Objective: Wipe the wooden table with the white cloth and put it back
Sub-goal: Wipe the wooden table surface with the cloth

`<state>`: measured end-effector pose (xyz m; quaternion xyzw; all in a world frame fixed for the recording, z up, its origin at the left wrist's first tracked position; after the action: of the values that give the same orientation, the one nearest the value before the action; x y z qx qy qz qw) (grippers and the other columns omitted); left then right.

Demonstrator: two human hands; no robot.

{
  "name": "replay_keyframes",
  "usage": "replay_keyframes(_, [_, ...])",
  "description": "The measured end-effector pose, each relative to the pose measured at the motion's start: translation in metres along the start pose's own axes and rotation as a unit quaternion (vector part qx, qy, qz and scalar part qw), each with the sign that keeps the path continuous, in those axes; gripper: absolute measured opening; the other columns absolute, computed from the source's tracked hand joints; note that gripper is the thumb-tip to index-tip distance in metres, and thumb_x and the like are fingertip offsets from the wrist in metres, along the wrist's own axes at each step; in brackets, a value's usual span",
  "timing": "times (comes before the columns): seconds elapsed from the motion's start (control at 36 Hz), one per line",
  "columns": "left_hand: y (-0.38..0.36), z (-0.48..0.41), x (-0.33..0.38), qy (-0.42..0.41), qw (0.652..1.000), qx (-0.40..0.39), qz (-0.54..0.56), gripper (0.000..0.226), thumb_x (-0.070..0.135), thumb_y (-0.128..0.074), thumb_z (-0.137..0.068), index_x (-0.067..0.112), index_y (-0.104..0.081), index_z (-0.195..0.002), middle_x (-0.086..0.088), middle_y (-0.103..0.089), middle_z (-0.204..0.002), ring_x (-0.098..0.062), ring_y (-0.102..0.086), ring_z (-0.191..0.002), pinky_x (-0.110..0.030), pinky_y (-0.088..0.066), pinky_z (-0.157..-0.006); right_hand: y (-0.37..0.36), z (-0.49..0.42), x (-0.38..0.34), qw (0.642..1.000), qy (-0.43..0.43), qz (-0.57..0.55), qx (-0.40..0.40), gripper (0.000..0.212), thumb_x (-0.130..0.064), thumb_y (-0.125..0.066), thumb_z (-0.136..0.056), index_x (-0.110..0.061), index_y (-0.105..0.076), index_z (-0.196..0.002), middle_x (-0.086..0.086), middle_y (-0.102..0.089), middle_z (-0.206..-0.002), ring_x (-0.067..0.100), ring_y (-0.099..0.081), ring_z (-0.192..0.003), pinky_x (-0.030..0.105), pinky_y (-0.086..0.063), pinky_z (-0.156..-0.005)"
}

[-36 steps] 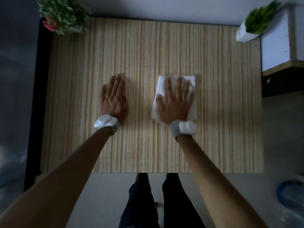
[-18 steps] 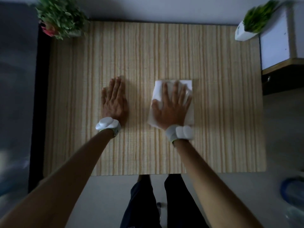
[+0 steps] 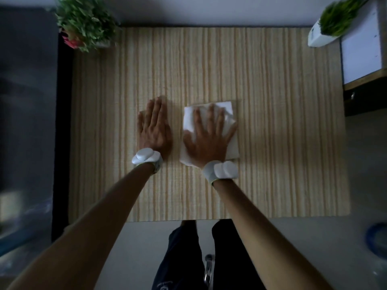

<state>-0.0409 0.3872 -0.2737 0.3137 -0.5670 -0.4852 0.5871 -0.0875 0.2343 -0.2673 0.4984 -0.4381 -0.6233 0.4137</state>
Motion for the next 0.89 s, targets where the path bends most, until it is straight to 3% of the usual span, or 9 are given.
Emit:
replay_keyframes(0.06, [-0.001,-0.001,0.000,-0.004,1.000,-0.004,-0.011,0.060,0.041,-0.013,-0.100,0.021,-0.007,-0.156,0.005,-0.003,-0.164,-0.010,0.004,-0.151,-0.035,0.007,-0.121,-0.002,-0.012,-0.016,0.999,0.040,0.005,-0.025,0.067,-0.057,-0.026,-0.097,-0.025,-0.033,-0.156,0.017,-0.029,-0.163,0.044,-0.023,-0.151,0.077,-0.013,-0.113])
replay_keyframes(0.14, [-0.002,-0.002,-0.001,-0.003,1.000,-0.004,-0.015,0.058,0.040,-0.012,-0.101,0.021,-0.008,-0.156,0.004,-0.004,-0.165,-0.010,0.004,-0.151,-0.033,0.009,-0.120,0.000,-0.044,-0.012,0.994,0.075,0.064,-0.054,0.069,-0.057,-0.024,-0.096,-0.028,-0.024,-0.158,0.012,-0.018,-0.168,0.038,-0.014,-0.154,0.075,-0.015,-0.113])
replay_keyframes(0.33, [0.002,-0.003,0.002,0.004,1.000,-0.004,0.008,0.056,0.027,-0.019,-0.102,0.020,-0.006,-0.156,0.002,-0.002,-0.165,-0.010,0.007,-0.150,-0.032,0.013,-0.120,0.017,-0.015,0.045,0.996,-0.070,0.056,-0.008,0.072,-0.058,-0.022,-0.097,-0.025,-0.019,-0.161,0.015,-0.011,-0.169,0.041,-0.006,-0.155,0.071,-0.007,-0.117])
replay_keyframes(0.39, [0.003,-0.003,0.004,0.009,1.000,0.004,0.005,0.056,0.025,-0.021,-0.102,0.018,-0.008,-0.156,0.001,-0.004,-0.165,-0.010,0.006,-0.150,-0.027,0.018,-0.117,0.009,0.010,0.025,0.996,-0.072,0.045,-0.034,0.069,-0.057,-0.024,-0.097,-0.026,-0.028,-0.158,0.017,-0.020,-0.166,0.044,-0.015,-0.153,0.072,-0.008,-0.117])
replay_keyframes(0.47, [0.004,-0.001,0.006,0.013,1.000,0.003,0.003,0.057,0.029,-0.019,-0.101,0.020,-0.006,-0.156,0.003,-0.003,-0.165,-0.010,0.006,-0.151,-0.029,0.015,-0.118,0.002,0.004,-0.010,0.995,-0.054,-0.029,-0.073,0.063,-0.052,-0.006,-0.095,-0.022,-0.045,-0.135,0.021,-0.049,-0.145,0.052,-0.041,-0.137,0.074,-0.023,-0.110])
replay_keyframes(0.58, [0.003,0.000,0.005,-0.009,1.000,-0.001,-0.014,0.061,0.042,-0.017,-0.101,0.021,-0.002,-0.156,0.004,0.001,-0.165,-0.011,0.008,-0.151,-0.029,0.016,-0.118,-0.002,-0.029,-0.019,0.995,0.053,0.048,-0.067,0.068,-0.056,-0.016,-0.099,-0.026,-0.018,-0.160,0.016,-0.017,-0.168,0.041,-0.012,-0.154,0.072,-0.013,-0.115])
replay_keyframes(0.72, [0.003,-0.005,0.000,0.003,1.000,0.014,0.000,0.056,0.025,-0.024,-0.103,0.018,-0.009,-0.156,0.001,-0.005,-0.165,-0.012,0.004,-0.151,-0.032,0.012,-0.120,0.015,-0.068,0.017,0.998,-0.030,0.051,-0.038,0.074,-0.058,-0.017,-0.093,-0.027,-0.017,-0.161,0.014,-0.010,-0.169,0.040,-0.006,-0.155,0.070,-0.008,-0.117])
replay_keyframes(0.81, [0.000,-0.004,0.001,-0.008,1.000,0.003,0.006,0.057,0.026,-0.021,-0.102,0.019,-0.006,-0.156,0.001,-0.002,-0.165,-0.012,0.006,-0.151,-0.033,0.013,-0.120,0.013,-0.030,0.032,0.995,-0.081,0.056,-0.011,0.073,-0.058,-0.019,-0.097,-0.026,-0.013,-0.162,0.014,-0.005,-0.169,0.039,-0.002,-0.156,0.069,-0.005,-0.118])
replay_keyframes(0.89, [0.000,-0.004,0.001,0.004,1.000,-0.004,-0.001,0.058,0.027,-0.020,-0.101,0.019,-0.005,-0.156,0.001,-0.003,-0.165,-0.013,0.005,-0.151,-0.037,0.009,-0.121,0.005,0.006,0.006,0.997,-0.068,0.032,-0.007,0.071,-0.057,-0.026,-0.097,-0.023,-0.022,-0.160,0.017,-0.014,-0.168,0.042,-0.009,-0.154,0.071,-0.006,-0.118])
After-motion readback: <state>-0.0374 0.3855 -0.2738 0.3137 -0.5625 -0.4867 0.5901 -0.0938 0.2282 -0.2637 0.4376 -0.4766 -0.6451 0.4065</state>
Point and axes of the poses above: each hand's wrist, its own z-axis away from the middle knuckle, its own y-axis out of the back of the hand, x = y × z, the point moved 4 cm from there along -z, towards the middle knuckle
